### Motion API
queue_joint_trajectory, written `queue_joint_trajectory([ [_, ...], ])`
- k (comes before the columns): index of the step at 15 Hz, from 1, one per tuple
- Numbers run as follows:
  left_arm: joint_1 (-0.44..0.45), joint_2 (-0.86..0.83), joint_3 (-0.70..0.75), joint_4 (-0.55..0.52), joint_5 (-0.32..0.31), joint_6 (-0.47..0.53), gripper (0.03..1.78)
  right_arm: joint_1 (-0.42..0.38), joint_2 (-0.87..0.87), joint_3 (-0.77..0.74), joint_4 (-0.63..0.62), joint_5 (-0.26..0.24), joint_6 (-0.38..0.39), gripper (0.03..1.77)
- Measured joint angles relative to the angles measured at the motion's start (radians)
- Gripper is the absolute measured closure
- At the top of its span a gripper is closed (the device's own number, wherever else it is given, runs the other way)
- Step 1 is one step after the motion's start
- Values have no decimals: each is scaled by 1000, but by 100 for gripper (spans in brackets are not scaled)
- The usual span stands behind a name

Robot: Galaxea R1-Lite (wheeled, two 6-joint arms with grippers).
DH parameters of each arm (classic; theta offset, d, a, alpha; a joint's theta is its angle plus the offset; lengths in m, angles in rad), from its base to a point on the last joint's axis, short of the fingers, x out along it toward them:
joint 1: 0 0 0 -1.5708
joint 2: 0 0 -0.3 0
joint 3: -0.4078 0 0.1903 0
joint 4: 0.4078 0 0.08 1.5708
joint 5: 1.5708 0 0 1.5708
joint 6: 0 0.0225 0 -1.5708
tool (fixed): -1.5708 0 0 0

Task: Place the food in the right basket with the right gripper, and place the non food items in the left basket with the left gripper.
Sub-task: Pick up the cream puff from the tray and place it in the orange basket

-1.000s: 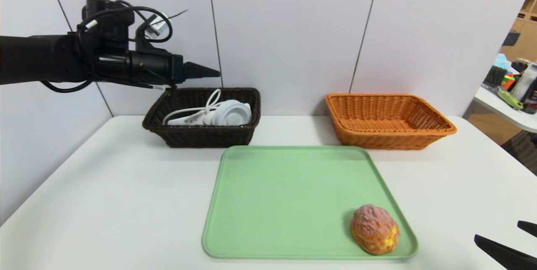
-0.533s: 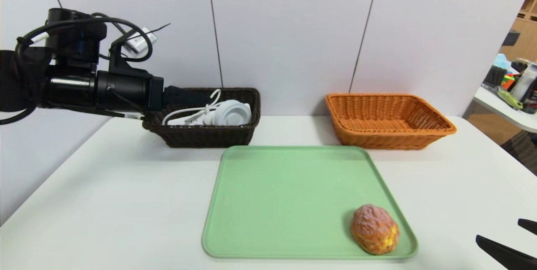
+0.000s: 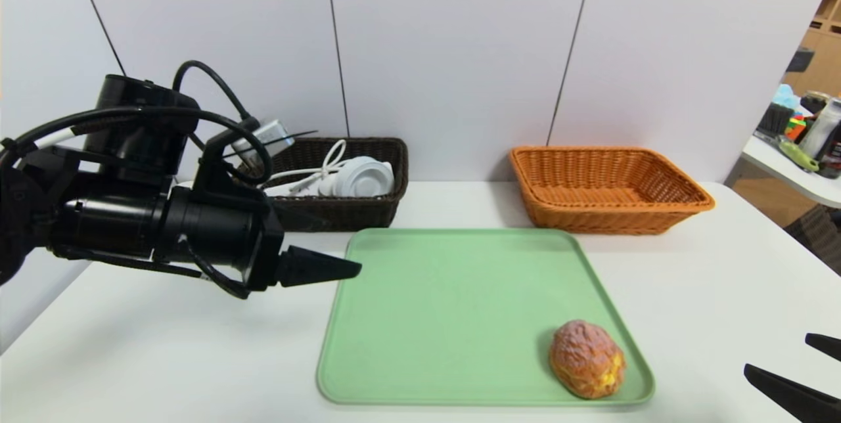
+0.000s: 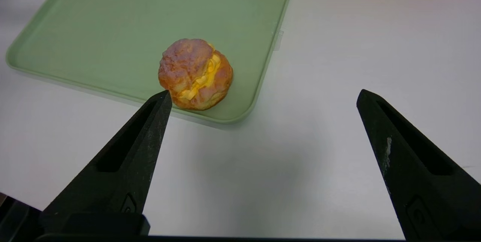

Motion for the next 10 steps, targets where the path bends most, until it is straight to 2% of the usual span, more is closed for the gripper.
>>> queue_joint_trajectory([
  [2,-49,5,24,0,69,97,12,2,0,0,0,19,-10,10],
  [3,-60,13,29,0,80,153,12,3,1,-1,-1,20,-14,10],
  [7,-79,39,42,0,82,380,12,29,30,-13,-23,22,-19,10],
  [10,-100,45,56,0,74,414,12,101,89,-21,-88,19,-17,10],
])
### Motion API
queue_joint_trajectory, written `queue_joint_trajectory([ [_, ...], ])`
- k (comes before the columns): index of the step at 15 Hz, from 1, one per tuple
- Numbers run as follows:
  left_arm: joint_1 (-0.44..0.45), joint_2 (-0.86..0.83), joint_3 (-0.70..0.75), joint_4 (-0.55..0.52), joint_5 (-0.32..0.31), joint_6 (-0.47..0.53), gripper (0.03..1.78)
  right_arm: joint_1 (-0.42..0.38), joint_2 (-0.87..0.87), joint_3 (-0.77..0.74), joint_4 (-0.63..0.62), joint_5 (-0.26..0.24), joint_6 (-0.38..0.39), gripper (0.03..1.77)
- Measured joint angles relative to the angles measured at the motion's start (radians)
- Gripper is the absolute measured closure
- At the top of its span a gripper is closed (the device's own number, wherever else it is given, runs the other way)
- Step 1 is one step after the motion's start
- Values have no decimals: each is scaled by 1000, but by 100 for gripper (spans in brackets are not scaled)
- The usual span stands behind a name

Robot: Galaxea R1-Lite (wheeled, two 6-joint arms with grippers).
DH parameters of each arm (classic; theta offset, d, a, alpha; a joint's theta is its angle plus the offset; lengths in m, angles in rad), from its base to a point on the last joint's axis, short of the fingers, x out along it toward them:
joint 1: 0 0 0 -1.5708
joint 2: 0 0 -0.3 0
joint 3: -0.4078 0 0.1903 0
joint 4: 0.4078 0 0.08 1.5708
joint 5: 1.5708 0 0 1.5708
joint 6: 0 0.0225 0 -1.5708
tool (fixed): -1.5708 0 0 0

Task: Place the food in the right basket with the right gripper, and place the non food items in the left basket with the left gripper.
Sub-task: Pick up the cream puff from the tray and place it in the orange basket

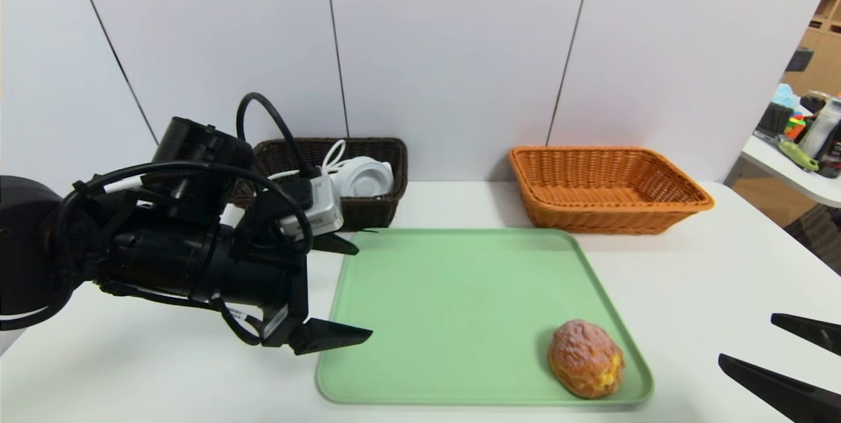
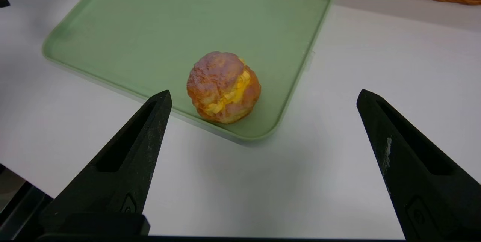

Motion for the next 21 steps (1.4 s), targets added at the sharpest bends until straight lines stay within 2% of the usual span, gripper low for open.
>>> queue_joint_trajectory([
  [6,-12,5,4,0,1,-15,12,95,170,-44,-75,-4,-8,10],
  [10,-13,15,-1,-1,4,-41,12,120,305,-88,-76,-16,-55,10],
  [13,-13,20,-2,0,8,-53,12,153,391,-133,-67,-55,-60,10],
  [17,-11,22,-2,0,10,-60,12,230,474,-189,-14,-139,-47,10],
  [21,-11,24,-1,0,10,-63,12,272,518,-271,141,-153,7,10],
])
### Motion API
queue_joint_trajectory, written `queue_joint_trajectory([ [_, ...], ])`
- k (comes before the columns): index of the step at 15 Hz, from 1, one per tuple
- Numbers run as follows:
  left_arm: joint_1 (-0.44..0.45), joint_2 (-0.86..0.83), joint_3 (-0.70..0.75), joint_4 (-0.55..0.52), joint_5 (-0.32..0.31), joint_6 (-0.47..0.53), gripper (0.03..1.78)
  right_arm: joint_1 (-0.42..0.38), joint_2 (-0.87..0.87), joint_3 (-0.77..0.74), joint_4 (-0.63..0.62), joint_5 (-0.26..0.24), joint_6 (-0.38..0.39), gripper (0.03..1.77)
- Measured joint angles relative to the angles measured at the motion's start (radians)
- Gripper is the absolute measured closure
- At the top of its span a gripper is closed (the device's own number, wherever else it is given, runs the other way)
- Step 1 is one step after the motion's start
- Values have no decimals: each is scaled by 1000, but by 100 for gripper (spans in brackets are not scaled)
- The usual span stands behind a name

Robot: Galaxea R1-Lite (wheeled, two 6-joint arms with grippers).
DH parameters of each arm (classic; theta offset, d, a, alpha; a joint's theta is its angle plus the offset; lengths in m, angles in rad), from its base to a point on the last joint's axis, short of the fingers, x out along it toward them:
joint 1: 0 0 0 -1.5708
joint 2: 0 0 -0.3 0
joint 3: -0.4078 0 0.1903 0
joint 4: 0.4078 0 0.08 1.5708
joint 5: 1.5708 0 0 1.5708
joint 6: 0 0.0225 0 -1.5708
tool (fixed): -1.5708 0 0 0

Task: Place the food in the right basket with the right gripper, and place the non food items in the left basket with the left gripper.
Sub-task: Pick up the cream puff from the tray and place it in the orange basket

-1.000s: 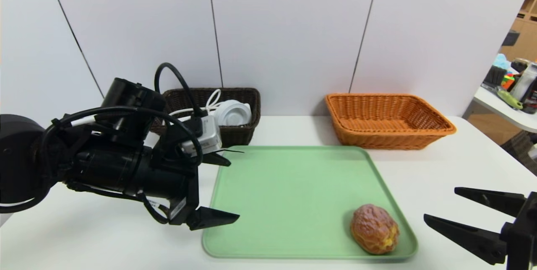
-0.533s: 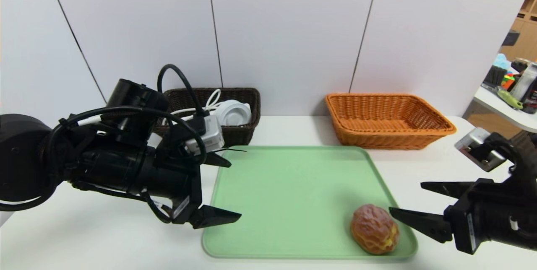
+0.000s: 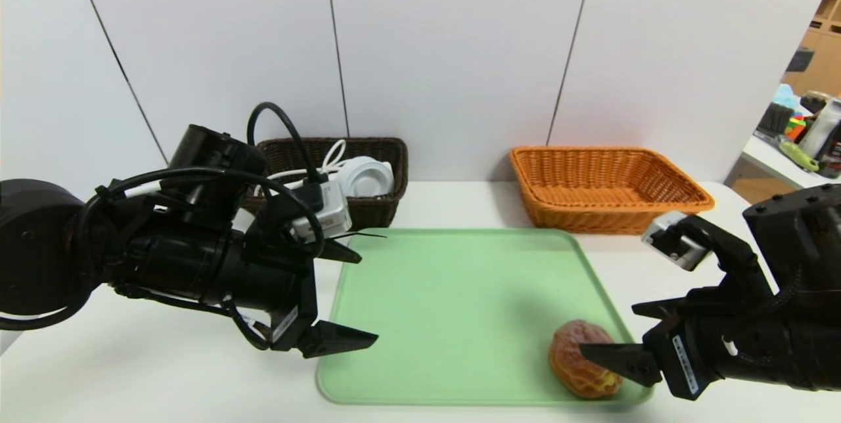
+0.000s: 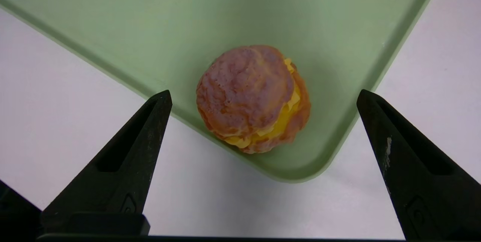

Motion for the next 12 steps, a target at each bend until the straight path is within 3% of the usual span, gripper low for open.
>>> queue_joint_trajectory([
  [2,0,1,0,0,0,-1,12,3,22,-40,73,-19,14,10],
  [5,0,1,-1,0,0,-1,12,5,61,-88,119,-93,34,10],
  [12,0,3,-3,0,0,-1,12,58,123,-103,125,-98,71,10],
])
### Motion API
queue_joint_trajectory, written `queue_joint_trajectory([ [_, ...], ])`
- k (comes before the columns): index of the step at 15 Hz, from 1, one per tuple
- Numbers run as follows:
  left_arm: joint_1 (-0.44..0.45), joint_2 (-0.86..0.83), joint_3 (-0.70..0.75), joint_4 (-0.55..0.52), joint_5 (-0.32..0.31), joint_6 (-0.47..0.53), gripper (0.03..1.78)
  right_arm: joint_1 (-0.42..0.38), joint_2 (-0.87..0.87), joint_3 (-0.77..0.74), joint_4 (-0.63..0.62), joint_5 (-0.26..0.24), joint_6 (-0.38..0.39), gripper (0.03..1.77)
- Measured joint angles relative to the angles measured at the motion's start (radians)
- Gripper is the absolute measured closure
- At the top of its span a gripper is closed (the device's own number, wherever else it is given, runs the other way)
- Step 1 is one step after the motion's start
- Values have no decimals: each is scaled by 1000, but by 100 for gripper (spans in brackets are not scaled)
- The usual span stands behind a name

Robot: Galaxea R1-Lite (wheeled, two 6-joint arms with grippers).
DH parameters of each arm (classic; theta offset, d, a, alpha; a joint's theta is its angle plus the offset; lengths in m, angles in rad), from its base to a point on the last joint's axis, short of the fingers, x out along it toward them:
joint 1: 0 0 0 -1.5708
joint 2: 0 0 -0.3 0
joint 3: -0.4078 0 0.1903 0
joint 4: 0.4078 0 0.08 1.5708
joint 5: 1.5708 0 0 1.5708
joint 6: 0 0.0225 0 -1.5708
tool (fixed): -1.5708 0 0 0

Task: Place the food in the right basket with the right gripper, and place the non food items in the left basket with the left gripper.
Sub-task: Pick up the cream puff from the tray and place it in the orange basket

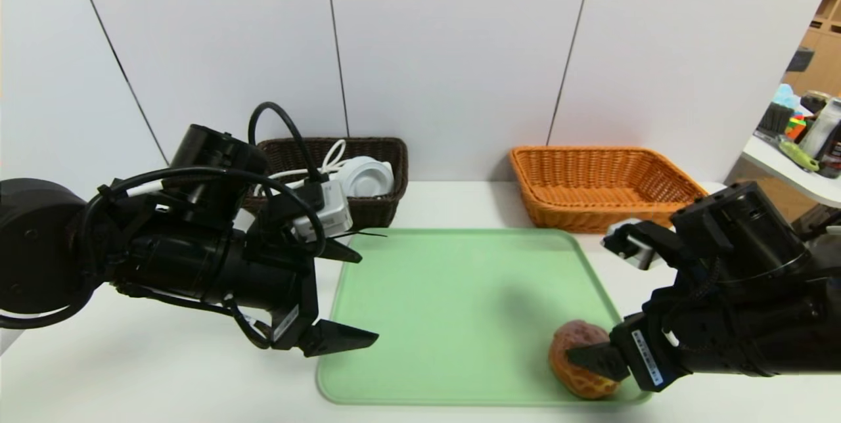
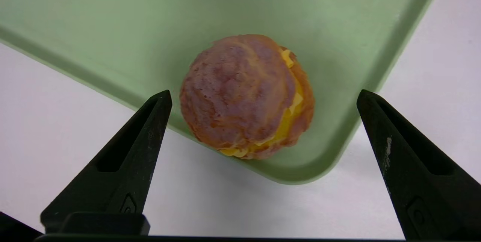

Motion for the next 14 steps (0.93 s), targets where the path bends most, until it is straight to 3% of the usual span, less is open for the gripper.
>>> queue_joint_trajectory([
  [9,2,0,0,0,0,0,12,38,70,2,-10,-23,-1,10],
  [14,2,0,0,-1,0,0,12,48,82,3,-11,-36,-2,78],
])
